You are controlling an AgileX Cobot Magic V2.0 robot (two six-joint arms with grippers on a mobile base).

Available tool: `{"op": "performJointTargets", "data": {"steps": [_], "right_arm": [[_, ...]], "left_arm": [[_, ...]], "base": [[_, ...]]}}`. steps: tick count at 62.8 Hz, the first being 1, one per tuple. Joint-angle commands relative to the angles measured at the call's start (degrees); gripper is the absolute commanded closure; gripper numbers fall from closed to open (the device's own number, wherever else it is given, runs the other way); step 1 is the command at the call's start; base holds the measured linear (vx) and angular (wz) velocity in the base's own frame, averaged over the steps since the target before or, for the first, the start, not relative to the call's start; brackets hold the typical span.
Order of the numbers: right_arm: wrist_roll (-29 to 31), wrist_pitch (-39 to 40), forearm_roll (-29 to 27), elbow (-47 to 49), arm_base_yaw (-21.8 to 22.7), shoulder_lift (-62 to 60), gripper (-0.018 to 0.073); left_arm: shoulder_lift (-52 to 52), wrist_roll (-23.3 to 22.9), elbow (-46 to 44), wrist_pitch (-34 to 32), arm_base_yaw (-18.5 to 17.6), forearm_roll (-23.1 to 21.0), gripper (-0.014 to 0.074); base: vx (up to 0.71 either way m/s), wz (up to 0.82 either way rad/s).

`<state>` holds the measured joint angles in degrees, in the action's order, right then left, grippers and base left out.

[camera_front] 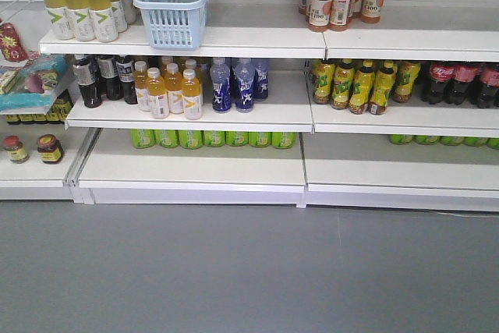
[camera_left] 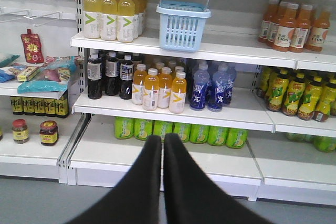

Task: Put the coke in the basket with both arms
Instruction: 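Drive the base toward the shelf holding the light-blue basket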

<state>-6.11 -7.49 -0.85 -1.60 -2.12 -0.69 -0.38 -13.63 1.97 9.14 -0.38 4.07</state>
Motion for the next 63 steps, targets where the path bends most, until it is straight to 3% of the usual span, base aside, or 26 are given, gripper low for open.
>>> {"op": "performJointTargets", "data": {"steps": [1, 63], "right_arm": [[0.51, 4.08, 0.22, -0.87, -0.07, -0.88, 0.0563], [0.51, 4.08, 0.22, -0.87, -0.07, -0.88, 0.0563]], "left_arm": [[-1.18, -0.19, 0.72, -4.00, 0.03, -0.37, 0.0603], [-1.18, -0.19, 0.72, -4.00, 0.03, -0.37, 0.0603]], "base": [[0.14, -0.03], [0.16, 0.02]]}}
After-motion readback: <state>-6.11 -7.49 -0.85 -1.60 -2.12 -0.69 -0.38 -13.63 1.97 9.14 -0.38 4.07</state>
